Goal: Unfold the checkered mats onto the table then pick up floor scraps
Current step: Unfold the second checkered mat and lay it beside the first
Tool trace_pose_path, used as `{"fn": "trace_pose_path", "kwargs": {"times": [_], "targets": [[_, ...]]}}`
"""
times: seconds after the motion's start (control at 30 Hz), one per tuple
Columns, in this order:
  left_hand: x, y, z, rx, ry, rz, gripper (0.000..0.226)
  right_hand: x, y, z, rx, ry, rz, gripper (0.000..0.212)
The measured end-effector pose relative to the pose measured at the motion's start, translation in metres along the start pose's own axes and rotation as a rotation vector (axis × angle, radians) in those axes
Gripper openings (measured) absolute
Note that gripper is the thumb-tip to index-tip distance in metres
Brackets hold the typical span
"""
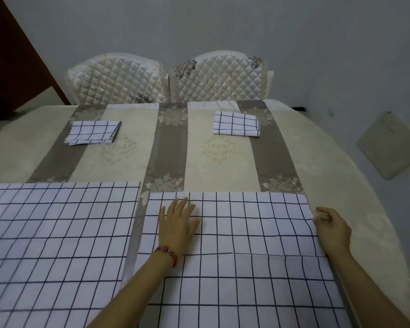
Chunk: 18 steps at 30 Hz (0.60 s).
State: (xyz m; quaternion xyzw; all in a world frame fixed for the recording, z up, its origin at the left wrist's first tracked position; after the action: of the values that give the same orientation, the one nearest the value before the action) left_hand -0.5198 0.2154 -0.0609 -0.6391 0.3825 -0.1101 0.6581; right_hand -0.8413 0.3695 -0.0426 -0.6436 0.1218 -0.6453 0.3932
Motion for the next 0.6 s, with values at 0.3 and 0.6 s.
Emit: {"fn": "trace_pose_path", "kwargs": {"times": [0.3, 0.6], "targets": [[0.005, 0.026, 0.019, 0.233, 0.032, -0.123, 0.065, 0.003, 0.009, -0.006, -0.044, -0.069, 0.048, 0.026], [0.004, 0.030, 0.007, 0.216, 0.025, -0.138, 0.062, 0.009, 0.016, -0.017, -0.057, -0.130, 0.132, 0.021]]}}
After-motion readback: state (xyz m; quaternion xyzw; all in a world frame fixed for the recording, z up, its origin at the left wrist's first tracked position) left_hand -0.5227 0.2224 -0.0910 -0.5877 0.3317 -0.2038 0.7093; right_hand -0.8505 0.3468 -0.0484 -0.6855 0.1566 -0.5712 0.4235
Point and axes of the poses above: each hand's wrist, its own z-axis away from the middle knuckle, its own y-axis out of the palm, x = y × z, the point moved 1 cm from there along -z, towards the middle knuckle, and after that the axes turned 13 degrees about y, right-handed, at the moved point
